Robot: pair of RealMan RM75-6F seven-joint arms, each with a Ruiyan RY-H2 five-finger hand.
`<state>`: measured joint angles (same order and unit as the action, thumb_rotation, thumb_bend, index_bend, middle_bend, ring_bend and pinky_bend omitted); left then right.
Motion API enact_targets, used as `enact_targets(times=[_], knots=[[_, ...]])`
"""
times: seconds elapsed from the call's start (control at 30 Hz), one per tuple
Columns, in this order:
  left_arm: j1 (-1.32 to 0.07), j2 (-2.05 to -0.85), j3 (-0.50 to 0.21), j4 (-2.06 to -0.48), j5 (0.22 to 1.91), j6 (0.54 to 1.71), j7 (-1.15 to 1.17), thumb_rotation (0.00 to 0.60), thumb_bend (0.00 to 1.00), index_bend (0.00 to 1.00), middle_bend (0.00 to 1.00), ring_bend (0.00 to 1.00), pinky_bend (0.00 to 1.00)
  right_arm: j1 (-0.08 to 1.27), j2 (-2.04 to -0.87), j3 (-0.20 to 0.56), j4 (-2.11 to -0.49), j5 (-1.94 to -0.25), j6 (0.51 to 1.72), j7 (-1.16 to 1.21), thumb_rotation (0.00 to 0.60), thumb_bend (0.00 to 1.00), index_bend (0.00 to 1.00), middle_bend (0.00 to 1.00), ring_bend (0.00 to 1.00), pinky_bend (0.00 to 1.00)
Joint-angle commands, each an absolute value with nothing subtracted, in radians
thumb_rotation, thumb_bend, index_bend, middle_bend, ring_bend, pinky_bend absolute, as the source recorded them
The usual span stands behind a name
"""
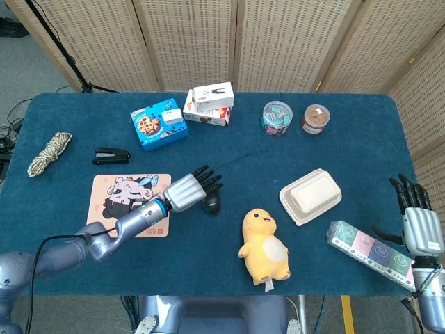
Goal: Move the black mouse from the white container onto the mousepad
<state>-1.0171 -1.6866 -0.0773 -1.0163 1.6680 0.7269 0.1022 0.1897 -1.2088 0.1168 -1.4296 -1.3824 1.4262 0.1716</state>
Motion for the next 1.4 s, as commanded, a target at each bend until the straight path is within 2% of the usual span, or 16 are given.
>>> enact_targets(times=[0.03,0.27,0.4,0.47,0.57,0.63,0.73,0.97,1.1,1.4], knots=[[-1.035,-1.71,-0.069,-0.992,1.665,0.719,0.091,0.6,0.3,0.0,0.0,0.0,0.0,0.191,-1.211,0.119,-1.428,-1.381,1.418,0.172,0.6,0.0,0.0,0.0,0.0,0.0],[-1.072,-1.76,-0.055,-0.946,1.657,0.694,0.097,0.6,0.3,0.0,0.0,0.0,0.01,0.188,-1.208,0.129,-1.432,-1.374,1.408,0.18,0.6,0.0,0.0,0.0,0.0,0.0],[-1.084,-1.772,-0.05,-0.94,1.651,0.693,0.096,0.6,0.32,0.02,0.01,0.02,0.14,0.186,-1.203,0.134,-1.435,-1.374,1.405,0.187,0.6,0.0,0.0,0.0,0.0,0.0],[-1.089,-1.777,-0.047,-0.938,1.649,0.696,0.097,0.6,0.34,0.12,0.07,0.1,0.24,0.184,-1.2,0.136,-1.437,-1.374,1.406,0.191,0.6,0.0,0.0,0.0,0.0,0.0],[-1.089,-1.784,-0.042,-0.93,1.649,0.709,0.106,0.6,0.36,0.3,0.24,0.24,0.36,0.182,-1.197,0.138,-1.439,-1.377,1.407,0.197,0.6,0.0,0.0,0.0,0.0,0.0],[-1.088,-1.786,-0.04,-0.93,1.645,0.717,0.105,0.6,0.37,0.4,0.33,0.31,0.4,0.181,-1.195,0.139,-1.44,-1.378,1.407,0.199,0.6,0.0,0.0,0.0,0.0,0.0],[-1.086,-1.787,-0.035,-0.928,1.646,0.734,0.109,0.6,0.38,0.46,0.39,0.36,0.43,0.18,-1.193,0.141,-1.442,-1.38,1.405,0.202,0.6,0.0,0.0,0.0,0.0,0.0],[-1.076,-1.764,-0.023,-0.941,1.655,0.786,0.115,0.6,0.39,0.47,0.4,0.37,0.43,0.178,-1.193,0.143,-1.446,-1.382,1.403,0.198,0.6,0.0,0.0,0.0,0.0,0.0],[-1.05,-1.699,0.012,-0.968,1.711,0.894,0.095,0.6,0.39,0.47,0.4,0.37,0.43,0.176,-1.194,0.144,-1.449,-1.385,1.406,0.192,0.6,0.0,0.0,0.0,0.0,0.0],[-0.938,-1.537,0.162,-0.909,1.868,1.185,-0.043,0.6,0.38,0.47,0.4,0.36,0.43,0.178,-1.202,0.142,-1.455,-1.39,1.402,0.164,0.6,0.0,0.0,0.0,0.0,0.0]])
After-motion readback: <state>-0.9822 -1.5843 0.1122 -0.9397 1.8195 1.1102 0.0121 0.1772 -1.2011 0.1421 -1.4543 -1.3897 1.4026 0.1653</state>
